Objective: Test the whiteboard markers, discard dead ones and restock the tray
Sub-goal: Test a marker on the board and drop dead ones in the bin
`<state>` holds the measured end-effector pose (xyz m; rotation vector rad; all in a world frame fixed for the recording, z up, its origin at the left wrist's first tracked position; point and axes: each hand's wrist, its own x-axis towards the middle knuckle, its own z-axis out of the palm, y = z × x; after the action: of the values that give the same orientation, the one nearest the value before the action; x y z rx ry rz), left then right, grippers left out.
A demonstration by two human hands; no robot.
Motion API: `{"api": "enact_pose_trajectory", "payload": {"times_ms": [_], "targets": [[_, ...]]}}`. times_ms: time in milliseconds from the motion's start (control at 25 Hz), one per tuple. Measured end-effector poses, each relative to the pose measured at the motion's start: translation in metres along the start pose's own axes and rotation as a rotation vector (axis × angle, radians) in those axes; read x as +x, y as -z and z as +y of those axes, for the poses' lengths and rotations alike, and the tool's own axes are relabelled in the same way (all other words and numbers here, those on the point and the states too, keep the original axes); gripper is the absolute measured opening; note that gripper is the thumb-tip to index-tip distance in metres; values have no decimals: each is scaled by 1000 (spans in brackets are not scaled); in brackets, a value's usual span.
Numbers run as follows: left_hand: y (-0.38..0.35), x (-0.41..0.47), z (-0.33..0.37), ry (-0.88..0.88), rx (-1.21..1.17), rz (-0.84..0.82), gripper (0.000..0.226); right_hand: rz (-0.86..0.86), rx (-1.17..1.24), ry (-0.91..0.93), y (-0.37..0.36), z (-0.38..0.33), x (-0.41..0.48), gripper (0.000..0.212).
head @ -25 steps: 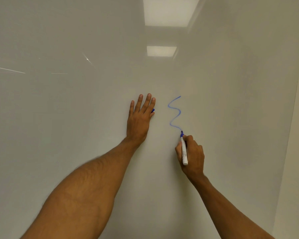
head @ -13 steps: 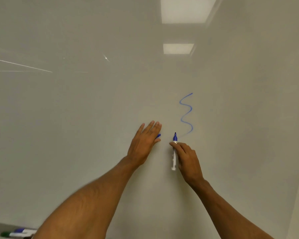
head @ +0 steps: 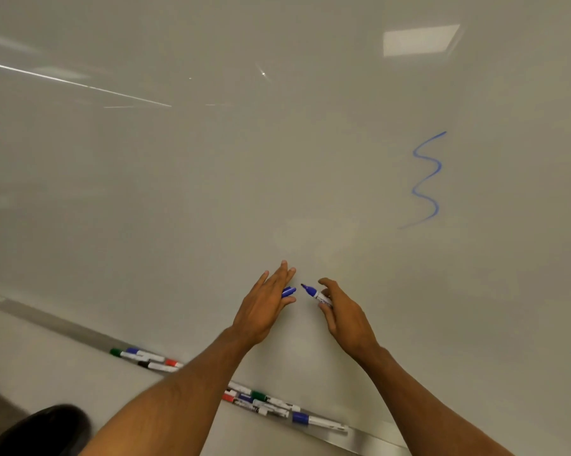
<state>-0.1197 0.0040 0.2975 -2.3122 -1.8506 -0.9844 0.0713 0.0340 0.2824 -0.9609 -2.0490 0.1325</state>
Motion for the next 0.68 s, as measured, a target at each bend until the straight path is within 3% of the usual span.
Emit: {"api": "enact_pose_trajectory", "payload": {"times_ms": [440, 680], "targets": [[24, -57, -80, -29, 269, -89, 61, -232, -50, 217, -81, -58, 10, 26], [33, -81, -134, 194, 425, -82, 59, -272, -49, 211, -138, -102, 18, 23]]}}
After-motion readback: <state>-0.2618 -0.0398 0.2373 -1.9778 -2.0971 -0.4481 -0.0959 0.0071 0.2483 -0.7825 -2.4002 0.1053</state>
